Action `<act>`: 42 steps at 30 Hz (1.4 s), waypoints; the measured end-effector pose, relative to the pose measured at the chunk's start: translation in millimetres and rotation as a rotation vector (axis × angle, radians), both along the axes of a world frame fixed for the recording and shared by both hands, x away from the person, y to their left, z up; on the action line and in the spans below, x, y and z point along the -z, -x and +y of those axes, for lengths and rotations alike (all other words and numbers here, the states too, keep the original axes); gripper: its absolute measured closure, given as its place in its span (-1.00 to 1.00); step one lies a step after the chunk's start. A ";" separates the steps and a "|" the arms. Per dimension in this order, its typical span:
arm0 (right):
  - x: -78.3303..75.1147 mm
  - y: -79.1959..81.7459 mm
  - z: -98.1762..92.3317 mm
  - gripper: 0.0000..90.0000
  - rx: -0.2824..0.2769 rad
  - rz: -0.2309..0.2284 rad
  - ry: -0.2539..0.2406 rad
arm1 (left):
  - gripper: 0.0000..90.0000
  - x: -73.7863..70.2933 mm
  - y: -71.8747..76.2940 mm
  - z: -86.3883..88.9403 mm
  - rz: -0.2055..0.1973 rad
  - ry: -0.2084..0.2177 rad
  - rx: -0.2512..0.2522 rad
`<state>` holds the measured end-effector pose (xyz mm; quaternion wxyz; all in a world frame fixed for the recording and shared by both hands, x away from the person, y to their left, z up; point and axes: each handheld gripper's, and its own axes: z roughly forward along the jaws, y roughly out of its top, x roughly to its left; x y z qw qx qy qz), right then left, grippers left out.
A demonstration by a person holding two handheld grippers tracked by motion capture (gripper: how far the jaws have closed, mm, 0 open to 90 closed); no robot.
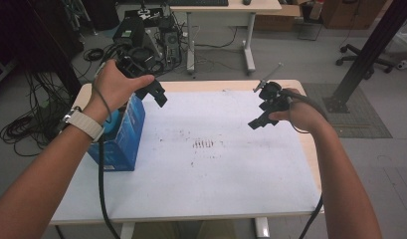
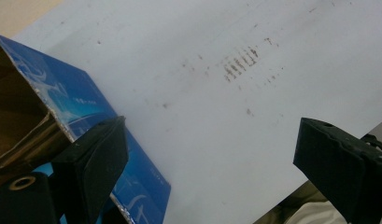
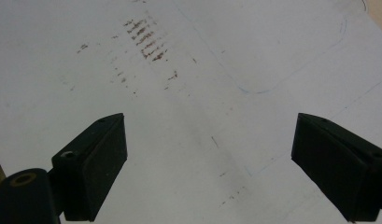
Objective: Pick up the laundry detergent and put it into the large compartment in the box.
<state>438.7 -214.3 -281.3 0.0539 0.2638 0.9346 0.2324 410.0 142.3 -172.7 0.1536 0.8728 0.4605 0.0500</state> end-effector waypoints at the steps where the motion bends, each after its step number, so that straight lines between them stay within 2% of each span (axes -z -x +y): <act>1: 0.1 0.1 0.0 -0.76 -0.001 0.000 -0.002 | -0.77 1.4 0.3 -1.1 0.002 0.000 0.008; 16: -0.9 0.4 -2.0 -0.76 0.000 -0.003 -0.007 | -0.77 18.2 4.7 -11.1 0.022 0.007 0.046; 42: -2.3 2.5 -1.5 -0.76 -0.002 -0.010 -0.007 | -0.77 16.9 8.6 -10.6 0.017 0.003 0.051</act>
